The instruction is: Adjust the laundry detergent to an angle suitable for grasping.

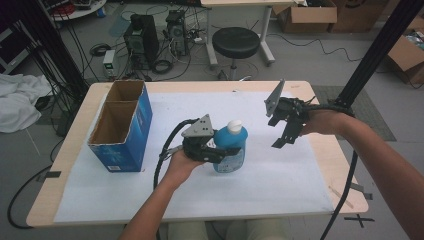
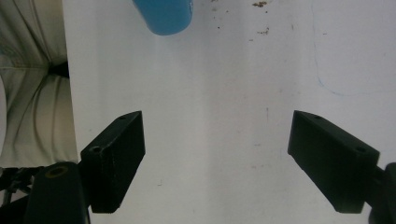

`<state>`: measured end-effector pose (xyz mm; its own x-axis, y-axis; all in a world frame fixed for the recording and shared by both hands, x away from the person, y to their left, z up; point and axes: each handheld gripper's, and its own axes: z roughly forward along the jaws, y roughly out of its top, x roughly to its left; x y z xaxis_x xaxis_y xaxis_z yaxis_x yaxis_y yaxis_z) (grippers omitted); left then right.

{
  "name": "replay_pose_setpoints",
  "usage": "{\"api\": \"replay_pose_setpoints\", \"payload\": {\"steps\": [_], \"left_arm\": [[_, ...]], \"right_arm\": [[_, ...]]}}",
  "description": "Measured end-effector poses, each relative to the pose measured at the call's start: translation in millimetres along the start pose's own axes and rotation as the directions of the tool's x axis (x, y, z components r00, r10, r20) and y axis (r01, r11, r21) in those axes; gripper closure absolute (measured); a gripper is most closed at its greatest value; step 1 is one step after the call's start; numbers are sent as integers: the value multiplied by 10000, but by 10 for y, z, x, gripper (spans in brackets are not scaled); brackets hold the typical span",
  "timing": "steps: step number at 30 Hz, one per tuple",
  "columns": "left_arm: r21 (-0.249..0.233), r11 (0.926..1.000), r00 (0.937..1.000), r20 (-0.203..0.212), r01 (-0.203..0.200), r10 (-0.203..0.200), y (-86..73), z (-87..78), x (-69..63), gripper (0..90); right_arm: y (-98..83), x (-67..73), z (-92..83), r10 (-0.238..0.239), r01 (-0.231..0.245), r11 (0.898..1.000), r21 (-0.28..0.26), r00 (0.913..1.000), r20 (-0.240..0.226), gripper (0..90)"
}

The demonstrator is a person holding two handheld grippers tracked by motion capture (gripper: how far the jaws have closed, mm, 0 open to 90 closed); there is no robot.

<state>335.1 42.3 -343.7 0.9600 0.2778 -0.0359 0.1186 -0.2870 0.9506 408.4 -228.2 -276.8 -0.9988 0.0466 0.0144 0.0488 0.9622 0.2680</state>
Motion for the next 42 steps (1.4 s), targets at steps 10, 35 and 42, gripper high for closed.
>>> {"api": "replay_pose_setpoints", "payload": {"steps": [10, 35, 42], "left_arm": [[39, 9998, 9952, 962, -175, 170, -46, -70, 104, 433], [673, 9942, 9756, 2083, -843, 686, -193, 118, 147, 434], [843, 9932, 9759, 2093, -803, 611, -280, 163, 130, 433]], "right_arm": [[25, 48, 7, 17, -17, 10000, -33, 10000, 18, 186], [26, 55, 27, 109, -109, 9999, 16, 9999, 21, 186], [22, 55, 31, 147, -147, 9999, 19, 9999, 19, 186]]}}
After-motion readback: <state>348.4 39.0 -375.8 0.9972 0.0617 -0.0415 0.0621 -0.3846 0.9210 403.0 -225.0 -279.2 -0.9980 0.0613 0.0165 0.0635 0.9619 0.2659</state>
